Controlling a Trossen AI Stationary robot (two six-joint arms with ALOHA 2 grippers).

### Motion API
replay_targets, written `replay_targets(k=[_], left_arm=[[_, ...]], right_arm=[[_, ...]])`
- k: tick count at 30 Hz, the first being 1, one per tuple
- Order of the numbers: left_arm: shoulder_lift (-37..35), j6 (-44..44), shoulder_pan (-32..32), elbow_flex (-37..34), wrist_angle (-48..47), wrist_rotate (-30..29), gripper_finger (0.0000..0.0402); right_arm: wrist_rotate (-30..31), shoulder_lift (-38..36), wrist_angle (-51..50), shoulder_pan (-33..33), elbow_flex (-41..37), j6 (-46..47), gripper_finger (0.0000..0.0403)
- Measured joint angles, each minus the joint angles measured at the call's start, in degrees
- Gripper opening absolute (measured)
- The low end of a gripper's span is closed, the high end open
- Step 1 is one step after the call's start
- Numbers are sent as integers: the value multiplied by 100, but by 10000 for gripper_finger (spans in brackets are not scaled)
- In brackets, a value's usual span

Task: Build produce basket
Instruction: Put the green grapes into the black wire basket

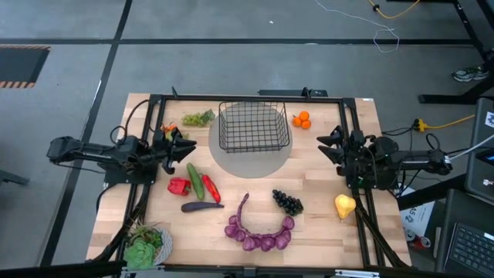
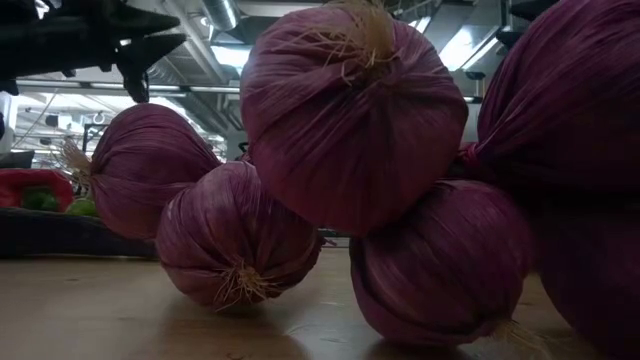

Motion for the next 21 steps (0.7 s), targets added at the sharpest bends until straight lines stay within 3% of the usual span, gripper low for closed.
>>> replay_targets(k=[9, 14, 21], left_arm=[[777, 76, 0, 129, 767, 11, 94], [1498, 268, -62, 721, 836, 125, 94], [2898, 947, -472, 1707, 807, 644, 94]], right_arm=[[753, 1102, -1512, 0, 973, 144, 181], [750, 1596, -2290, 0, 1422, 579, 181], [741, 1888, -2372, 0, 1525, 765, 181]])
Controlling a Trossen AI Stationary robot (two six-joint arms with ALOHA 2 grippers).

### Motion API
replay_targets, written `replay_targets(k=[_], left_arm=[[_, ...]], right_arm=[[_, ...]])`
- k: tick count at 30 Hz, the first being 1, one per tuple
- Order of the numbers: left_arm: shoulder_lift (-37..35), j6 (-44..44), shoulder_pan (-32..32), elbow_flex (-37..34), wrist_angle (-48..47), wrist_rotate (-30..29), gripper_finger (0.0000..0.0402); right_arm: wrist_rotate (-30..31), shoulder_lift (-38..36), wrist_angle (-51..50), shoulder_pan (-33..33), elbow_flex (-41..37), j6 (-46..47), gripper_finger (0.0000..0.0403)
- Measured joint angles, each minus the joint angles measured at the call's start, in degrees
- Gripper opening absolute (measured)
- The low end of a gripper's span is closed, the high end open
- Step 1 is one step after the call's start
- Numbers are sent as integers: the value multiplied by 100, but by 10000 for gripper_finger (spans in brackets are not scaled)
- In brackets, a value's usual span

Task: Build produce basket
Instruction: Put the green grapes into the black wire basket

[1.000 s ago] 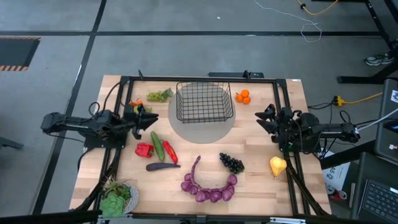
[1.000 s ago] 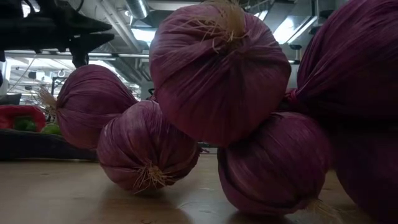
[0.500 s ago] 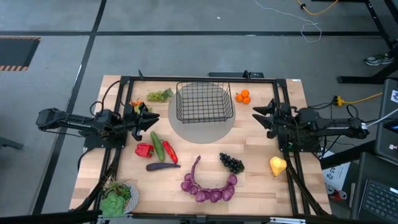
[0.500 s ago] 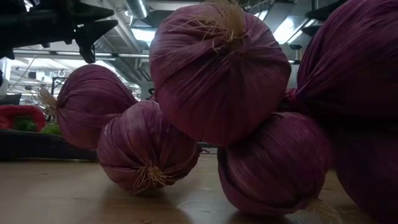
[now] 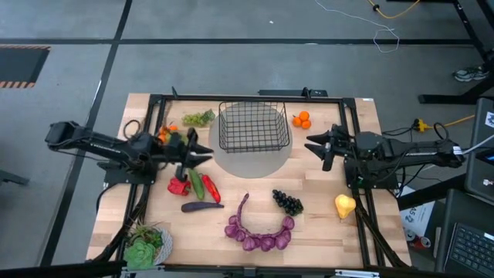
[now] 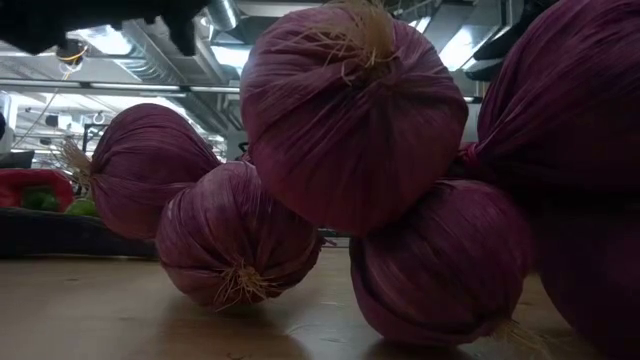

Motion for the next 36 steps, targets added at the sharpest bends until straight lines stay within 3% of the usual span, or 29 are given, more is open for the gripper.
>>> replay_targets(k=[5, 7, 10, 15, 17, 24, 29, 33, 36], left_arm=[[672, 179, -175, 468, -181, -99, 94], [765, 177, -218, 663, -590, -538, 94], [733, 175, -241, 994, -1670, -2149, 94], [608, 131, -174, 1830, -3657, -5748, 94], [614, 29, 47, 2204, -4450, -6455, 94], [614, -1397, 1413, 3440, -6969, -4983, 94], [786, -2878, 2739, 3731, -8722, -3528, 94], [1118, -3325, 3561, 3731, -9352, -2681, 94], [1475, -3335, 3822, 3731, -9149, -2314, 94]], right_arm=[[1, 14, -52, 0, 0, 7, 181], [1, 14, -99, 0, 0, 2, 181], [1, 14, -168, 0, 0, -2, 181], [3, 14, -177, 1, 0, -26, 181], [7, 14, -171, 0, 0, -28, 181], [7, 19, -179, 0, 0, -27, 181], [7, 24, -230, 1, 0, -32, 181], [10, 57, -229, 0, 0, -57, 181], [12, 84, -229, 0, 0, -63, 181]])
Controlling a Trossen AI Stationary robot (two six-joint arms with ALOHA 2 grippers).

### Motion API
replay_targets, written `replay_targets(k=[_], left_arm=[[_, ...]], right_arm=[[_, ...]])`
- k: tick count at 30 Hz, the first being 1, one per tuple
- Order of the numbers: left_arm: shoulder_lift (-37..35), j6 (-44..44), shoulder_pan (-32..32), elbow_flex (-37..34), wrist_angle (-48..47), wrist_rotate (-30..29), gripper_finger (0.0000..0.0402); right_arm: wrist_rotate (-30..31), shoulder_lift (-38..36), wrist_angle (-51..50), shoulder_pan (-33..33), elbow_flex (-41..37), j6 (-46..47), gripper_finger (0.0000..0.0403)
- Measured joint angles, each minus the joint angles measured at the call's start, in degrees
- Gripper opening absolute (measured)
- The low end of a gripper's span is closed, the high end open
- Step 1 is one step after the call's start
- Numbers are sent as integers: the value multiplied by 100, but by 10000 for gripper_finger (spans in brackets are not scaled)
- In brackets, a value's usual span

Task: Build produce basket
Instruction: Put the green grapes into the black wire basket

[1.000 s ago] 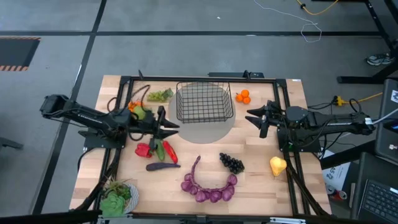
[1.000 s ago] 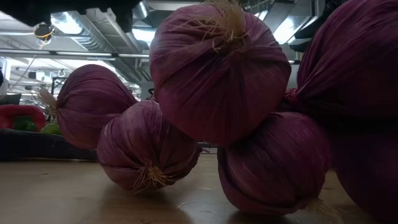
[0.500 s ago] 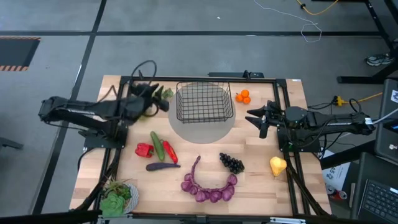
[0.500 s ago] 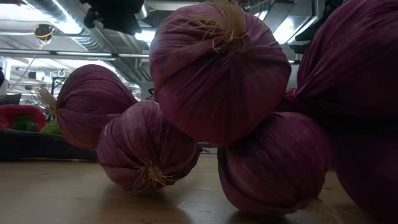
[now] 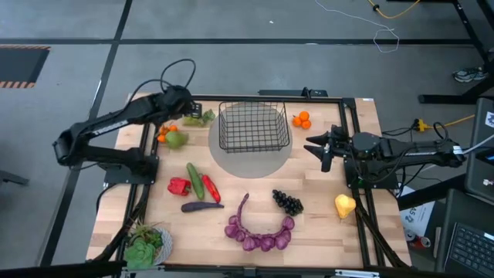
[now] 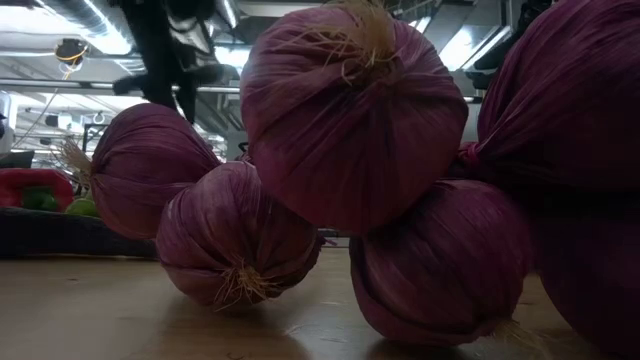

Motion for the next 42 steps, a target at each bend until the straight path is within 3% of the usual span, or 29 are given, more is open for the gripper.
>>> replay_targets(k=[16, 20, 24, 35, 42], left_arm=[[2188, -405, 247, 0, 1075, 382, 94], [2496, -394, 418, 0, 1297, 836, 94], [2652, -382, 520, 1, 1312, 1166, 94], [2676, -256, 512, 9, 1354, 1174, 94], [2659, -88, 504, 2, 1505, 1588, 94]], right_arm=[[-4, 430, -4, 0, 0, 40, 181], [-7, 521, -7, 0, 0, 42, 181], [-7, 595, -4, 2, 0, 42, 181], [-7, 647, -11, 0, 2, 43, 181], [-4, 647, -13, 2, 2, 42, 181]])
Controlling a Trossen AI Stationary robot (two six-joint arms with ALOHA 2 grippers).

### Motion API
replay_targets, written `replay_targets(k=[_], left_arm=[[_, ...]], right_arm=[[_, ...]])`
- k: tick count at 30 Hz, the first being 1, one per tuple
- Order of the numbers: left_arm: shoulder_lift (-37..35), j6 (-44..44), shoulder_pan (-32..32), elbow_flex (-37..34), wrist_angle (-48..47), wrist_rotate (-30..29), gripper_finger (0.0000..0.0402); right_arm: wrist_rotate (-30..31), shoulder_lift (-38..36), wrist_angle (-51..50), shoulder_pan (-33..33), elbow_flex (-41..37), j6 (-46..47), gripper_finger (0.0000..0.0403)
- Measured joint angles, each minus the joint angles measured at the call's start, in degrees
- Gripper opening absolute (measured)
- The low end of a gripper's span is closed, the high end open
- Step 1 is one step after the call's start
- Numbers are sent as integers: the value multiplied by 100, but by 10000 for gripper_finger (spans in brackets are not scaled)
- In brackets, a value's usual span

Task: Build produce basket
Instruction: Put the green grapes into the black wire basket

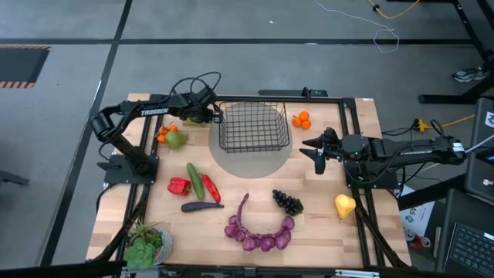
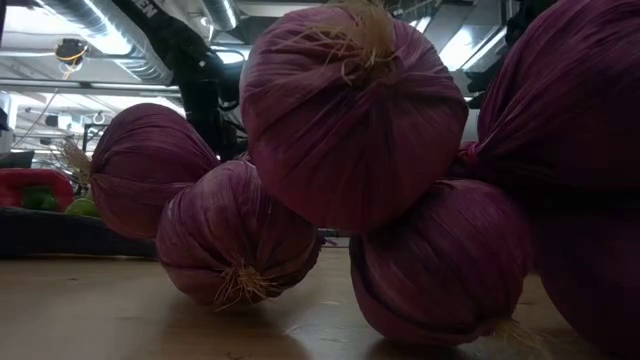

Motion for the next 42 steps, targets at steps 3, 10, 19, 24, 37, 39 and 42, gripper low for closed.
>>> replay_targets(k=[3, 10, 19, 24, 37, 39, 42], left_arm=[[0, 236, 2, -1, -20, 16, 94], [-2, 413, 2, 0, -20, -160, 94], [-11, 581, -35, 0, -9, -406, 93], [-11, 566, -39, 0, -51, -408, 65], [-102, 807, -221, 0, -41, -696, 1], [-250, 923, -351, 6, -87, -936, 1], [-522, 940, -587, 81, -131, -1388, 1]], right_arm=[[0, 0, 0, 0, 0, 0, 181], [1, 0, -6, -1, 0, 0, 181], [0, 0, -22, -1, 0, 0, 181], [0, 0, -20, -2, 0, 0, 181], [-2, 0, -26, -2, 0, 0, 181], [-4, -2, -28, 0, 0, 0, 181], [-7, -2, -31, 2, 0, 0, 181]])
